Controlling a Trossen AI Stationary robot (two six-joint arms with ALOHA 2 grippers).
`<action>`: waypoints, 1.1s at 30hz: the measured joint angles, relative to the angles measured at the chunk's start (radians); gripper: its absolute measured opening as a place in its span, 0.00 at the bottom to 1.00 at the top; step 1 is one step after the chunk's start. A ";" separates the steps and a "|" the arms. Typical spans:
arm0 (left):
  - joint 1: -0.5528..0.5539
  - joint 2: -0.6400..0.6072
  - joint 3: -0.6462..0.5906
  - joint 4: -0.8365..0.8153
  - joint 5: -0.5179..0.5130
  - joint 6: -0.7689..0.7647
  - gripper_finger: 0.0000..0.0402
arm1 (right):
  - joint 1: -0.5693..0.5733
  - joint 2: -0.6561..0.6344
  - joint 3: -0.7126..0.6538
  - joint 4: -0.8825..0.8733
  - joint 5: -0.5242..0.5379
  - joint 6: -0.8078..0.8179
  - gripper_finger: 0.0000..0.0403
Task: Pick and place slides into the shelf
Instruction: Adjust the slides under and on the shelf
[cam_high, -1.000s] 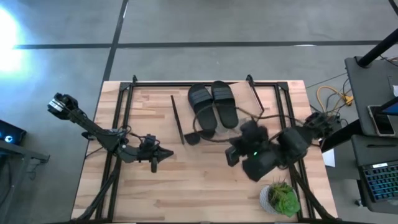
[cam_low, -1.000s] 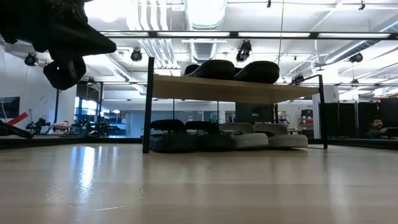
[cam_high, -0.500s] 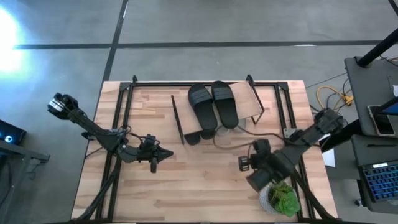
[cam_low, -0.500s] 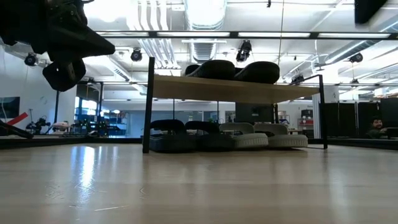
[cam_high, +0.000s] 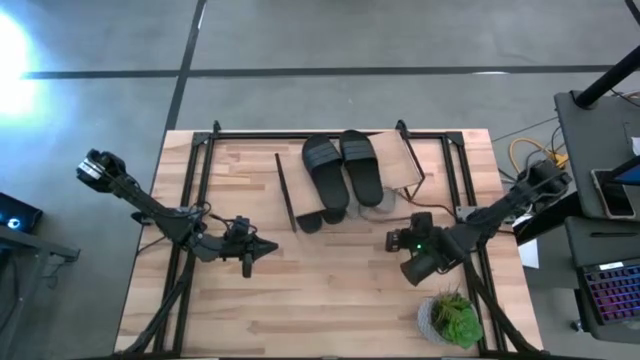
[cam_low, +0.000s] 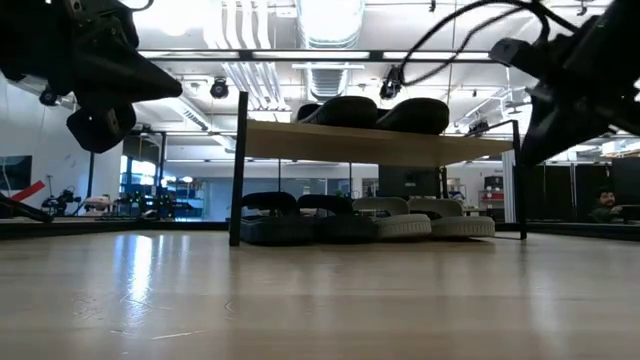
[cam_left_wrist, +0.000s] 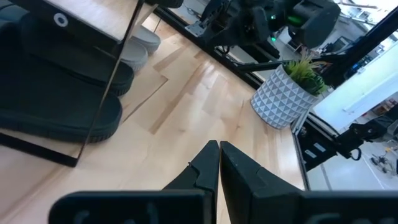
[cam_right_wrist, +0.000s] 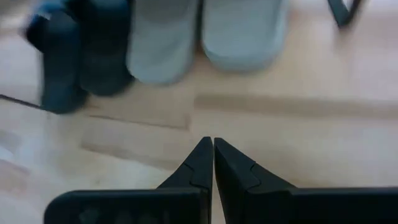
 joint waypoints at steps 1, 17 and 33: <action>0.000 0.000 -0.002 -0.001 0.000 0.003 0.00 | 0.001 -0.003 -0.019 0.022 0.029 -0.019 0.02; 0.000 0.000 -0.029 -0.030 -0.005 0.000 0.00 | -0.068 0.137 -0.207 0.339 0.064 -0.075 0.02; 0.000 0.000 -0.029 -0.061 -0.023 -0.005 0.00 | -0.249 0.296 -0.189 0.511 0.095 -0.380 0.02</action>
